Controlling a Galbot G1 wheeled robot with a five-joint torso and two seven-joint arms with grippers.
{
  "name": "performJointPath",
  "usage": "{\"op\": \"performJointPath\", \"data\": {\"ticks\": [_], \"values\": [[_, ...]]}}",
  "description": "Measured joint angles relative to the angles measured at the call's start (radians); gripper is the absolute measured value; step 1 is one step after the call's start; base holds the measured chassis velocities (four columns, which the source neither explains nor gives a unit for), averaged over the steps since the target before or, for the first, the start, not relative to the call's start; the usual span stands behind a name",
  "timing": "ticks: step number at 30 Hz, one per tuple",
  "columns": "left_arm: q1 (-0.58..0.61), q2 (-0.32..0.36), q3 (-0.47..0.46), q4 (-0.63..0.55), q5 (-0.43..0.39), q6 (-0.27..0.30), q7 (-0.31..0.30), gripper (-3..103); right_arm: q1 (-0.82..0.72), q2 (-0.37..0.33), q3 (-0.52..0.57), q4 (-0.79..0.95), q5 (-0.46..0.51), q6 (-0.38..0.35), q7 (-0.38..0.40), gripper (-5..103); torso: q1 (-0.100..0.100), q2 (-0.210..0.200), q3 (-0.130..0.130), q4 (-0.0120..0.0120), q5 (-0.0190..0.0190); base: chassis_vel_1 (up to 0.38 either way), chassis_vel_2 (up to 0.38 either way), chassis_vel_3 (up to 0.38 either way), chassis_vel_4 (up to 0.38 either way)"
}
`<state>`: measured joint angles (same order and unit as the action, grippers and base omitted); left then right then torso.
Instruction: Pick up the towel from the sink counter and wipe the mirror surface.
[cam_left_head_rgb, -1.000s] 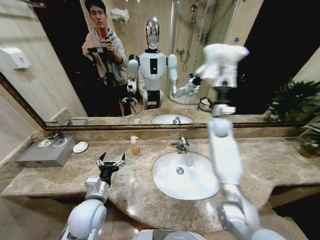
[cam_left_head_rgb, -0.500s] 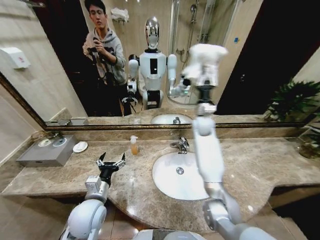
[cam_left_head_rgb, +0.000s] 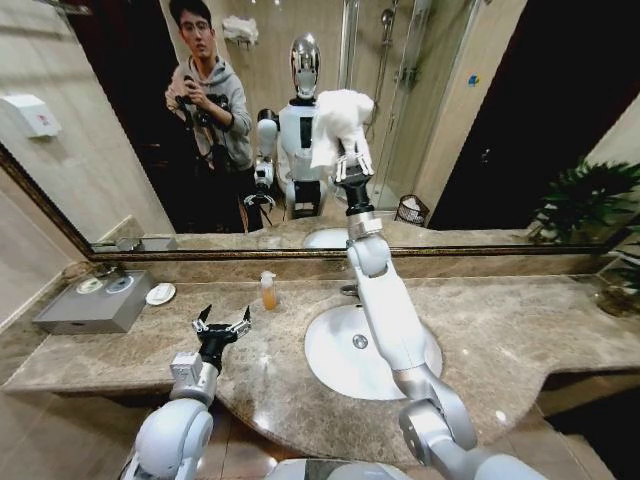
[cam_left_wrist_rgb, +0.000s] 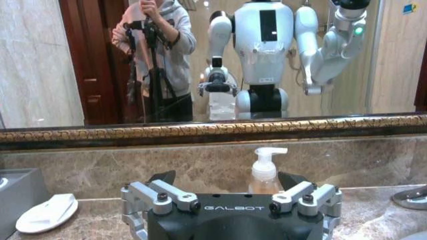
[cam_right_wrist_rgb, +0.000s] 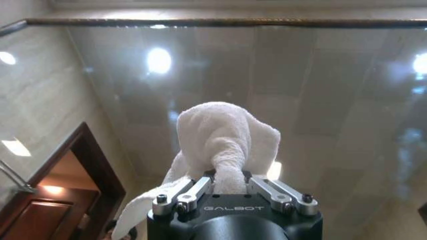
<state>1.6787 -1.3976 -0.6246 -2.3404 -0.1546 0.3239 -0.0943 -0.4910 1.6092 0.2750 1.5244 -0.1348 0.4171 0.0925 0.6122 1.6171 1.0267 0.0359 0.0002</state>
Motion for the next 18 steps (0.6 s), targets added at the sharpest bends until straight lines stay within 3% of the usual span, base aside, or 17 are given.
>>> {"op": "performJointPath", "data": {"ticks": [8, 16, 18], "values": [[0.0, 0.0, 0.0, 0.0, 0.0, 0.0, 0.0, 100, 0.016, -0.001, 0.01, -0.006, 0.0, -0.006, 0.008, 14, 0.0, 0.0, 0.0, 0.0002, -0.0002, 0.06, 0.059, -0.055, -0.056], [0.0, 0.0, 0.0, 0.0, 0.0, 0.0, 0.0, 100, 0.047, -0.001, 0.009, -0.012, 0.0, -0.027, 0.03, 14, 0.0, 0.0, 0.0, 0.0002, -0.0002, 0.188, 0.191, -0.2, -0.18], [0.0, 0.0, 0.0, 0.0, 0.0, 0.0, 0.0, 100, 0.059, -0.001, 0.005, 0.002, 0.007, -0.054, 0.079, 14, 0.0, 0.0, 0.0, 0.0006, -0.0008, 0.231, 0.237, -0.209, -0.217]]}}
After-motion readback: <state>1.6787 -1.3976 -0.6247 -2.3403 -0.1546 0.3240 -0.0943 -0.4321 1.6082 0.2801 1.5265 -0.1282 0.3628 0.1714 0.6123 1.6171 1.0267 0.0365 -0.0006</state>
